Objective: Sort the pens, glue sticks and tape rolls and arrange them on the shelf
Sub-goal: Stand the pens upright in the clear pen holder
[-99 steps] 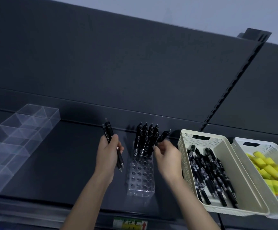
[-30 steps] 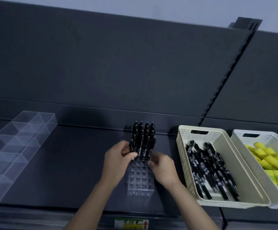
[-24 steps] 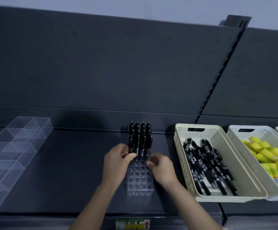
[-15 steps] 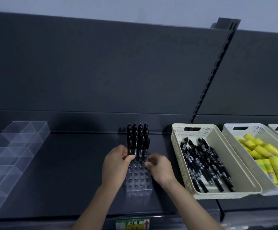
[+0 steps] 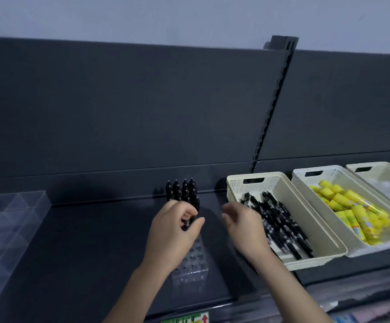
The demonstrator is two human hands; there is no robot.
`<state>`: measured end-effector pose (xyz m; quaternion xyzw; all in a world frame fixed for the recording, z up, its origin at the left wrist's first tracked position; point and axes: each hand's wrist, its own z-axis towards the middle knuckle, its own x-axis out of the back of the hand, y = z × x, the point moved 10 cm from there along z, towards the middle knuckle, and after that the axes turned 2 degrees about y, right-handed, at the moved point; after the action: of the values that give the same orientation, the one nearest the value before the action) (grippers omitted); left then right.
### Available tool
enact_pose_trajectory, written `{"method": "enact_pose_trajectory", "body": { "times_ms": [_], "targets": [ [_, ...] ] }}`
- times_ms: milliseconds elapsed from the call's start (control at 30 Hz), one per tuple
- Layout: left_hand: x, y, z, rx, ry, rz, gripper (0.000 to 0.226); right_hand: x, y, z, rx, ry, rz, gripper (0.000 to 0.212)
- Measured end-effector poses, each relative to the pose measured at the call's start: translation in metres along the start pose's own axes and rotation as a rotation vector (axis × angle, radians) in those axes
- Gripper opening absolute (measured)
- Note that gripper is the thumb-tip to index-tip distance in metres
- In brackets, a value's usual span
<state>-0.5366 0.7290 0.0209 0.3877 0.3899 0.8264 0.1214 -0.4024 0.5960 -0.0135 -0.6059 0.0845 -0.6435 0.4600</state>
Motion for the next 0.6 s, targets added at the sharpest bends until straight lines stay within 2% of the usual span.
{"method": "enact_pose_trajectory", "body": {
  "times_ms": [200, 367, 433, 533, 600],
  "targets": [
    [-0.062, 0.036, 0.006, -0.068, -0.271, -0.029, 0.014, 0.067, 0.05, 0.014, -0.022, 0.068, -0.164, 0.013],
    [-0.123, 0.066, 0.019, -0.062, -0.342, -0.041, 0.023, 0.103, 0.095, 0.034, 0.028, 0.036, -0.266, 0.019],
    [-0.155, 0.072, 0.022, -0.009, -0.397, -0.04, 0.031, 0.112, 0.114, 0.044, 0.046, 0.003, -0.31, 0.018],
    [-0.204, 0.064, 0.026, 0.167, -0.475, 0.003, 0.045, 0.118, 0.132, 0.06, 0.107, -0.047, -0.354, 0.02],
    [-0.233, 0.055, 0.028, 0.271, -0.507, 0.108, 0.044, 0.116, 0.135, 0.068, 0.173, -0.095, -0.363, 0.021]
  ]
}}
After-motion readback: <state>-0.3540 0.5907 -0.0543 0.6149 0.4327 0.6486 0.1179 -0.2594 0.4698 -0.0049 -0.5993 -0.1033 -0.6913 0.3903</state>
